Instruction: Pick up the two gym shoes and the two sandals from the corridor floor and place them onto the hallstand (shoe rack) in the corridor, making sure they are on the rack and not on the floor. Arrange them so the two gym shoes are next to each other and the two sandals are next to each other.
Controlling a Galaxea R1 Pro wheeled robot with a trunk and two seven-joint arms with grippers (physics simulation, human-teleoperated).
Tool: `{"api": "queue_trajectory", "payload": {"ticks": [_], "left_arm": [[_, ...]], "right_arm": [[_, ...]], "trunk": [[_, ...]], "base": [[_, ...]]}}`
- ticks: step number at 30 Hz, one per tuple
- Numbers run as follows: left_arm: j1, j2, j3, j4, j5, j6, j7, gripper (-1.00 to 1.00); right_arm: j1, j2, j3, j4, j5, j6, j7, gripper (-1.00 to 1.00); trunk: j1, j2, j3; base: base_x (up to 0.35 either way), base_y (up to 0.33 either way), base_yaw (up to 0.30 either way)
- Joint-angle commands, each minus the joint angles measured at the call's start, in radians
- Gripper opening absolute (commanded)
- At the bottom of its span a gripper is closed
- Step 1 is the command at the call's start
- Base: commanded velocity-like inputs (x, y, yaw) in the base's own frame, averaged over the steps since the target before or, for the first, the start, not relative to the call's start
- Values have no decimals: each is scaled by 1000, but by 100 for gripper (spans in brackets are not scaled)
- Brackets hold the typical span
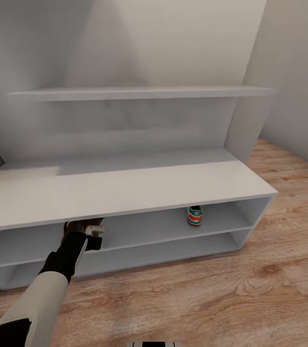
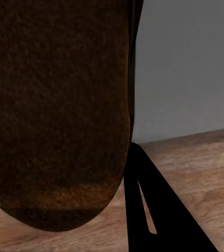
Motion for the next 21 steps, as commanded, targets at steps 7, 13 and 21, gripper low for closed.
{"api": "queue_trajectory", "payload": {"ticks": [7,13,21], "left_arm": [[0,-1,4,-1,-12,3,-12,-100],[0,-2,4,-1,-9,2,-12,-100],[0,-2,4,-1,-9,0,-12,-100]], "right_arm": [[-1,0,-4,-2,10,5,9,-100],[-1,0,-4,-2,10,5,9,-100],[-1,0,-4,-2,10,5,9,-100]], "trunk": [[0,0,-1],[0,0,-1],[0,0,-1]], "base": [[19,52,0],[204,1,0],[58,-4,0]]}}
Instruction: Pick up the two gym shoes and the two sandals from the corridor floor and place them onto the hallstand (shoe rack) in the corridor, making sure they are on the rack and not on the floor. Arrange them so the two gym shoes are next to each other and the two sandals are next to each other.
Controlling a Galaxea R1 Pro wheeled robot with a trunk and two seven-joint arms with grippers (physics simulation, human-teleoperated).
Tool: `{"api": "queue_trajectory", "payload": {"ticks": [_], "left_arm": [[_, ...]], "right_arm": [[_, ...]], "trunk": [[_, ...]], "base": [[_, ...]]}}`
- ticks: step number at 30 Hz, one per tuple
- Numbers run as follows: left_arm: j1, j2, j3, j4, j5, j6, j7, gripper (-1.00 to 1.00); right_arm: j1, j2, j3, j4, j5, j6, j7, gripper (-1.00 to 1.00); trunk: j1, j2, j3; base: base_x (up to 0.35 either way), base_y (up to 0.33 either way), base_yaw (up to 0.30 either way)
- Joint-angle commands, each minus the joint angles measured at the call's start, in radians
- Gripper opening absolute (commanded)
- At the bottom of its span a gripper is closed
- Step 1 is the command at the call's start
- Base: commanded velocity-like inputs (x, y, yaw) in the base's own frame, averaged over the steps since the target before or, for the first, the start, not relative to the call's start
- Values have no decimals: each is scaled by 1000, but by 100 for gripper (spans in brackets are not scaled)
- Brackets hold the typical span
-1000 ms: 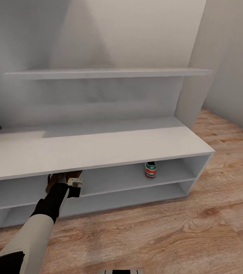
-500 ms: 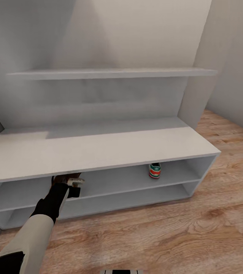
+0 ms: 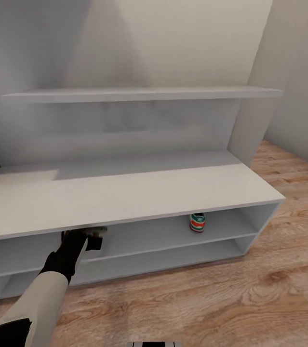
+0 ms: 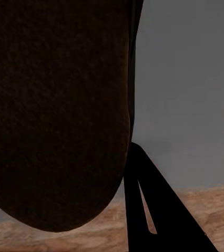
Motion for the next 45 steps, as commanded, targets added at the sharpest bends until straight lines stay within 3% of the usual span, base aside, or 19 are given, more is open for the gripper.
{"api": "queue_trajectory", "payload": {"ticks": [1,11,12,26,45], "left_arm": [[-1,-1,5,-2,-14,4,-12,-100],[0,0,7,-2,-14,4,-12,-100],[1,0,12,-2,-13,4,-12,100],[1,4,22,-1,-15,4,-12,100],[1,3,23,-1,-14,4,-12,100]], "right_arm": [[-1,0,-4,-1,10,4,9,-100],[-1,0,-4,-1,11,4,9,-100],[-1,0,-4,-1,11,4,9,-100],[-1,0,-4,-1,11,4,9,-100],[-1,0,-3,0,11,4,9,-100]], "trunk": [[0,0,-1],[0,0,-1],[0,0,-1],[0,0,-1],[0,0,-1]], "base": [[123,-44,0],[34,-9,0],[0,0,0],[-16,0,0],[-270,-135,0]]}}
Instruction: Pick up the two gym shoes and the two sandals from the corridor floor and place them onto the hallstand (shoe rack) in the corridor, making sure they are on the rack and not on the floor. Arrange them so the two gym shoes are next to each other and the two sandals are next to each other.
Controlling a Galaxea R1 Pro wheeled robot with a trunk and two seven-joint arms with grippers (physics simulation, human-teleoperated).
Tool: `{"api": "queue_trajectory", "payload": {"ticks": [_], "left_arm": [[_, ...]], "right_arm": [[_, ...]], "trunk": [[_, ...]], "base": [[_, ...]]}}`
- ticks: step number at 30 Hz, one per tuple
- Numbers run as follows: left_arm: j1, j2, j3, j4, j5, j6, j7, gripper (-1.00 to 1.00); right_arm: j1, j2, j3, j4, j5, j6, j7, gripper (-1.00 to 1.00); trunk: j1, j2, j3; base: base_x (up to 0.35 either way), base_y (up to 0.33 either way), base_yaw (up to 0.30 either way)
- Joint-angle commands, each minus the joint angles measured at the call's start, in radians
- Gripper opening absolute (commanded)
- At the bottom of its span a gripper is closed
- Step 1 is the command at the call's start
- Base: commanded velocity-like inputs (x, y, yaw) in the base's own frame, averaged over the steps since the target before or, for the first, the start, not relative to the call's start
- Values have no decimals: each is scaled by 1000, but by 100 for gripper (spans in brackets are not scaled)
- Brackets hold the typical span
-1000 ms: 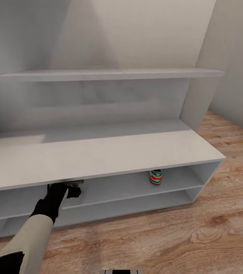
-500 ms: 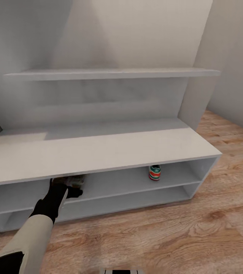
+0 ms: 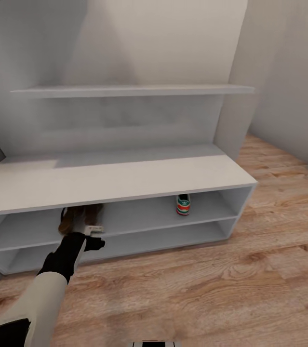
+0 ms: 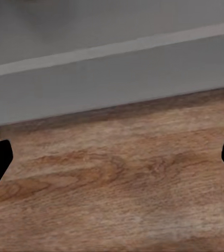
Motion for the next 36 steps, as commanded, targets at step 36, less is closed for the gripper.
{"api": "queue_trajectory", "payload": {"ticks": [36], "left_arm": [[462,64,75,13,80,-790,-287,100]], "right_arm": [[-1,23,-3,104,13,-181,16,-100]], "trunk": [[-1,0,-1]], "base": [[-183,-161,0]]}}
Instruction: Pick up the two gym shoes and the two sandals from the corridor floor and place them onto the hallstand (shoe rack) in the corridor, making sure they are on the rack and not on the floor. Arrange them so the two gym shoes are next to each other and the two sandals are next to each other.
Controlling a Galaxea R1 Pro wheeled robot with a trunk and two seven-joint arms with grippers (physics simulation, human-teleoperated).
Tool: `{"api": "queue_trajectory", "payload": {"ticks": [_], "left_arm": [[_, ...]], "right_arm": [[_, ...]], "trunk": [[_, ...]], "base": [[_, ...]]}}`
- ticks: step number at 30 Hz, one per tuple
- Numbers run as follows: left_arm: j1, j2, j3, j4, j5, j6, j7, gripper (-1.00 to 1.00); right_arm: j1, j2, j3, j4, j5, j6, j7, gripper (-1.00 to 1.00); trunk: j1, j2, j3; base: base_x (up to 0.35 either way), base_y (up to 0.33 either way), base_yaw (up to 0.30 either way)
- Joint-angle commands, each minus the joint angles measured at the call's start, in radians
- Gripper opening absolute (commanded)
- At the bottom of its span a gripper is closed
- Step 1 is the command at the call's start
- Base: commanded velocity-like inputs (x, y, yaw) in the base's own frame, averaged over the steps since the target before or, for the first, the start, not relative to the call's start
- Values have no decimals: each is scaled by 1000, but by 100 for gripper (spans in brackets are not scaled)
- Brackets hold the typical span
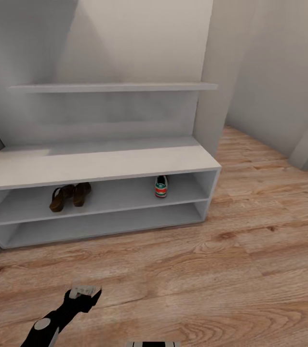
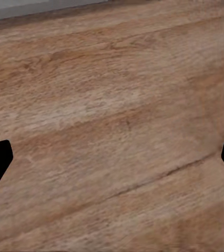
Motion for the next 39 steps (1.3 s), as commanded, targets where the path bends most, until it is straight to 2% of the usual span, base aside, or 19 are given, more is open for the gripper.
{"api": "queue_trajectory", "payload": {"ticks": [1,5,7,9,11,20,24,25,28,39], "left_arm": [[21,9,6,0,0,-44,-50,100],[84,32,5,7,41,-134,-161,100],[103,36,6,13,52,-161,-190,100],[150,43,6,20,75,-221,-250,100],[181,45,6,24,97,-249,-277,100],[192,43,9,47,122,-256,-278,100],[192,42,30,51,129,-257,-278,100],[192,42,41,51,133,-257,-278,100],[192,42,42,51,133,-257,-278,100],[192,45,44,51,135,-255,-278,100]], "right_arm": [[-1,1,-5,0,10,2,9,-100],[-1,1,-5,3,10,-1,9,-100],[-1,1,-6,3,10,-2,9,-100],[-1,1,-7,2,10,-2,9,-100],[-1,1,-9,1,10,-2,9,-100],[-1,1,-12,-2,9,-4,5,-100],[-1,1,-11,-2,10,-21,4,-100],[-1,16,-9,1,10,-52,3,-100],[-1,32,-9,0,10,-55,3,-100],[-1,40,-8,2,11,-56,3,-100]], "trunk": [[0,0,-1],[0,0,-1],[0,0,-1],[0,0,-1],[0,0,-1],[0,0,-1],[0,0,-1],[0,0,-1],[0,0,-1],[0,0,-1]], "base": [[-6,-4,0],[-3,-2,0],[-1,-1,0],[0,0,0],[0,0,0],[0,0,0],[0,-14,0],[0,-246,0],[0,-261,0],[-116,-238,0]]}}
